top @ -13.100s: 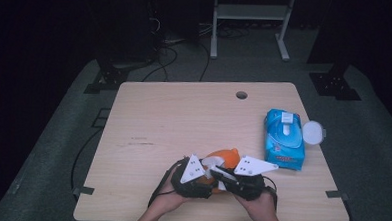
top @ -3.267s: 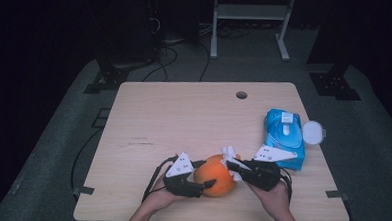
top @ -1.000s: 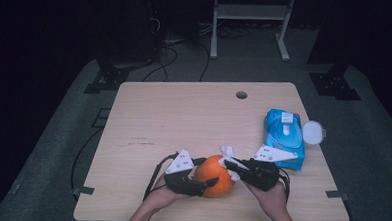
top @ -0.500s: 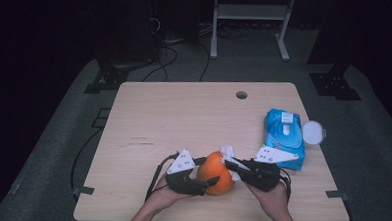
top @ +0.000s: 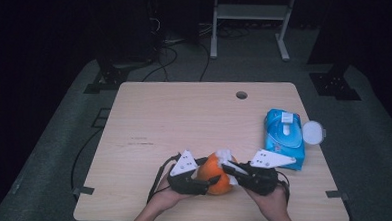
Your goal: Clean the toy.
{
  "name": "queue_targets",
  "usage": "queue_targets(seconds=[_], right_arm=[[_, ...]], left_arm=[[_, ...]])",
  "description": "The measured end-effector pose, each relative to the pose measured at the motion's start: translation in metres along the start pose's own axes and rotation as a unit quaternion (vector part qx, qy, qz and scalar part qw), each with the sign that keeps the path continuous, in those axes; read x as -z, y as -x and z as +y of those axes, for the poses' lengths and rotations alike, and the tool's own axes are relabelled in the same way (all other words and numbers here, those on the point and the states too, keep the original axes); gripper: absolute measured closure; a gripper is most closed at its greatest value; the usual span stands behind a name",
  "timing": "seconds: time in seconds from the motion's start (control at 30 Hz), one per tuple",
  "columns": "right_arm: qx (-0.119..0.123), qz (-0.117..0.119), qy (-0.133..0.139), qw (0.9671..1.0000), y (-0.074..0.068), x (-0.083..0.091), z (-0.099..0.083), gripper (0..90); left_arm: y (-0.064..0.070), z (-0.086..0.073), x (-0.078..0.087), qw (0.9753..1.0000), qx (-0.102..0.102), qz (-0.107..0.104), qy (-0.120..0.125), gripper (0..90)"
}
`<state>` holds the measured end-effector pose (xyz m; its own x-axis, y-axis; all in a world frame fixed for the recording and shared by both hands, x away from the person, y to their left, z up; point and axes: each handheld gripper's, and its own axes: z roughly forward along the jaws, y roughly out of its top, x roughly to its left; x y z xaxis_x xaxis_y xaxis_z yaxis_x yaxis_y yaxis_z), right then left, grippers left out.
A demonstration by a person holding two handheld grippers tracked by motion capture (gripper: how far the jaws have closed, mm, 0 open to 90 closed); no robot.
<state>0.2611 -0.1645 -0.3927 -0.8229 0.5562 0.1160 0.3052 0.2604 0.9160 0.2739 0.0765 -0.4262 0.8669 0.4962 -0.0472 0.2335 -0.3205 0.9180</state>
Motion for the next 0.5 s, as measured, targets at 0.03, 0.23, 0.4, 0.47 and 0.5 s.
queue_targets(seconds=[0.03,0.23,0.4,0.47,0.5], right_arm=[[0.012,0.0,-0.003,0.9999,-0.003,-0.003,0.001,80.4],[-0.017,-0.014,0.004,0.9997,0.015,0.003,-0.002,80.5],[-0.015,-0.018,0.001,0.9997,0.017,0.006,-0.005,80.5],[-0.015,-0.015,0.001,0.9998,0.017,0.005,-0.004,80.4],[-0.015,-0.015,0.0,0.9998,0.017,0.004,-0.004,80.4]], left_arm=[[0.001,-0.001,0.0,1.0,-0.003,0.001,-0.001,33.0],[-0.001,0.0,0.001,1.0,-0.001,-0.007,0.001,31.7],[-0.009,0.0,0.001,0.9995,0.031,-0.007,-0.002,14.8],[-0.008,-0.002,-0.001,0.9994,0.032,-0.014,-0.005,15.4],[-0.007,-0.002,-0.002,0.9995,0.026,-0.016,-0.004,18.9]])
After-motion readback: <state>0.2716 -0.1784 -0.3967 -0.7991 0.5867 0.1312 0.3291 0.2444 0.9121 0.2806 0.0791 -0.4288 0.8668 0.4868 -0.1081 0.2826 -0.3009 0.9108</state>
